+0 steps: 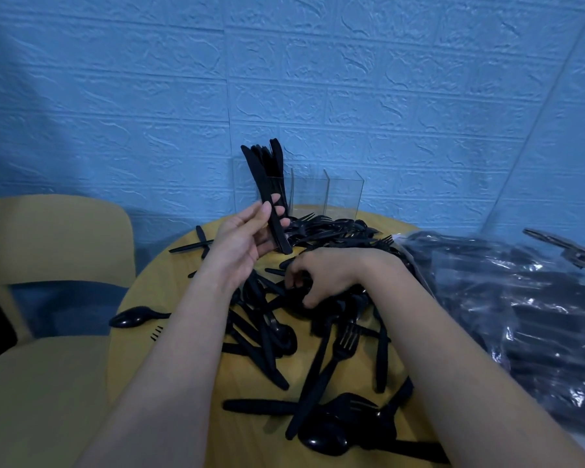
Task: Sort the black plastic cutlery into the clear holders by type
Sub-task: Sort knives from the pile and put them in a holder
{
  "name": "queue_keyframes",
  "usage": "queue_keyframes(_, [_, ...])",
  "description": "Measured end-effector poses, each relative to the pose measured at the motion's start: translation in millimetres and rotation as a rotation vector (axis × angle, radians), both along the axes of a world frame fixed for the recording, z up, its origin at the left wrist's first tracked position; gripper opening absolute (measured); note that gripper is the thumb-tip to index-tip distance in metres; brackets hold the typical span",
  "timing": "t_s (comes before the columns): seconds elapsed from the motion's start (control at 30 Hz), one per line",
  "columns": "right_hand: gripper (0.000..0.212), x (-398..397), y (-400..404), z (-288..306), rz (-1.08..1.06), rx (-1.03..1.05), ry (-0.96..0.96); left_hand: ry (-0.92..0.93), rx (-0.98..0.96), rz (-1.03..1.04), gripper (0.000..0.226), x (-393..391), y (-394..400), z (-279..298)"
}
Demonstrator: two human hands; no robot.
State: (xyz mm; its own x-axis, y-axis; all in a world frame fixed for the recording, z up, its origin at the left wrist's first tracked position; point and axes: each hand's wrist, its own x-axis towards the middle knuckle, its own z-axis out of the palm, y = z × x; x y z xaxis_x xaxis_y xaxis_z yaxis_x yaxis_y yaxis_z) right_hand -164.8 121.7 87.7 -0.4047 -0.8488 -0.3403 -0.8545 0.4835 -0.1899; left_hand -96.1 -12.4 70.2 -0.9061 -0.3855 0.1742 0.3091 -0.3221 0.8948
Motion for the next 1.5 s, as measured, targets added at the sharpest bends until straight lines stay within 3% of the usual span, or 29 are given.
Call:
queue_keyframes(0.23, [0.028, -2.3, -1.7, -0.9, 0.030, -0.092, 0.123, -0.010, -0.026, -0.005, 0.018, 0.0, 1.3, -1.2])
queue_keyframes(0.43, [0.023, -17.2, 8.9, 5.3, -0.059, -0.334, 0.162, 0.001, -0.002, 0.004, 0.018, -0.5, -0.1, -1.3])
queue_keyframes(0.67, [0.024, -31.5, 30.5, 18.7, -0.207, -0.393, 0.170, 0.004, 0.036, 0.014, 0.018, 0.5, 0.8, -1.6])
queue_keyframes(0.87, [0.014, -38.1, 55.5, 32.3, -0.337, -0.586, 0.028, 0.021, 0.102, 0.031, 0.017, 1.5, -2.1, 0.3])
queue_keyframes(1.03, [0.009, -35.1, 65.2, 41.3, -0.439, -1.098, -0.408, 0.004, 0.074, -0.012, 0.018, 2.1, 1.0, 0.4])
queue_keyframes(1.2, [0.009, -25.2, 65.3, 51.4, -0.418, -1.271, -0.586, -0.025, 0.024, -0.055, 0.019, 3.0, 3.9, 2.2])
queue_keyframes(1.27, [0.008, -21.1, 65.4, 53.1, -0.423, -1.309, -0.558, -0.034, 0.014, -0.065, 0.020, 3.2, 4.8, 3.2])
queue_keyframes(1.4, [0.007, -8.9, 62.9, 47.4, -0.498, -1.381, -0.284, -0.067, 0.015, -0.101, 0.020, 6.6, 12.1, 7.5])
queue_keyframes(1.5, [0.016, 7.3, 57.5, 32.1, -0.456, -1.351, -0.279, -0.108, 0.023, -0.132, 0.023, 12.2, 25.1, 8.4])
